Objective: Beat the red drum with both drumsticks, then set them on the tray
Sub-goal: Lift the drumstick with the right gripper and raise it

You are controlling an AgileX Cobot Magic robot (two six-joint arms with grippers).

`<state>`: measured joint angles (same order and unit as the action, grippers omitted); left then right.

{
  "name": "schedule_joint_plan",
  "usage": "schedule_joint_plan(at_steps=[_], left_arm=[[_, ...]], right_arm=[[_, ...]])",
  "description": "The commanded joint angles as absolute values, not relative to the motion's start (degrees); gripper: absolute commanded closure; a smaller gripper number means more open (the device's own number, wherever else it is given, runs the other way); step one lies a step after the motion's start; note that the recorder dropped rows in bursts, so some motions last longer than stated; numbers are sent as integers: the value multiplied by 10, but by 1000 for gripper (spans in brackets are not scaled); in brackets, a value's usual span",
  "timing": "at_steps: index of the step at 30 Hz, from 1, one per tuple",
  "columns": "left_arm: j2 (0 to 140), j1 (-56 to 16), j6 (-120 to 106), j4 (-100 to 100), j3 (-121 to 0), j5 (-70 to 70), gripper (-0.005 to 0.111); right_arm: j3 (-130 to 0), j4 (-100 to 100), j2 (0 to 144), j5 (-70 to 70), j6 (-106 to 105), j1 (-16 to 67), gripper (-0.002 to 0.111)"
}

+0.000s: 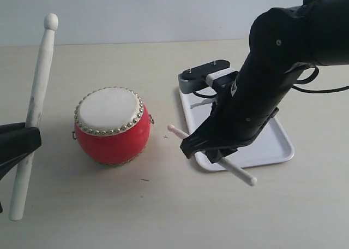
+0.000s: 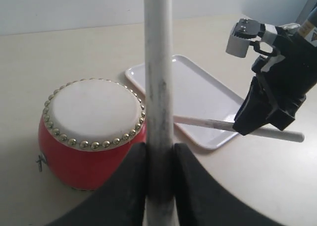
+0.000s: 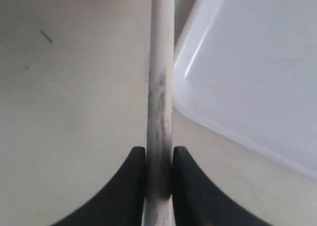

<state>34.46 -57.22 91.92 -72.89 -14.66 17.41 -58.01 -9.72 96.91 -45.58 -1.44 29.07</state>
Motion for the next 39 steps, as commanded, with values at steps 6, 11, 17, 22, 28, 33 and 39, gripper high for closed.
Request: schedule_joint_plan(at_steps=[6,11,17,22,28,33,39], left_arm=[[340,-574,916,-734,-146,177,107],[340,-574,916,-734,-146,177,107],[340,-574,916,-734,-146,177,107],[340,-574,916,-734,-146,177,107],[340,-574,912,-734,-146,177,107],[340,-574,912,-734,-146,177,107],[340,-574,909,-734,-146,177,107]], right_arm=[[-583,-142,1029,-441,-45,293,108],[-583,-156,1072,-430,-59,293,108],[-583,-157,1102,-423,-61,293,108],[-583,-157,1113,-403,-65,293,108],[-583,-156,1114,-403,-75,293,108],[-583,-156,1123,-403,-75,293,108],[-583,-145,1151,-403,-75,293,99]])
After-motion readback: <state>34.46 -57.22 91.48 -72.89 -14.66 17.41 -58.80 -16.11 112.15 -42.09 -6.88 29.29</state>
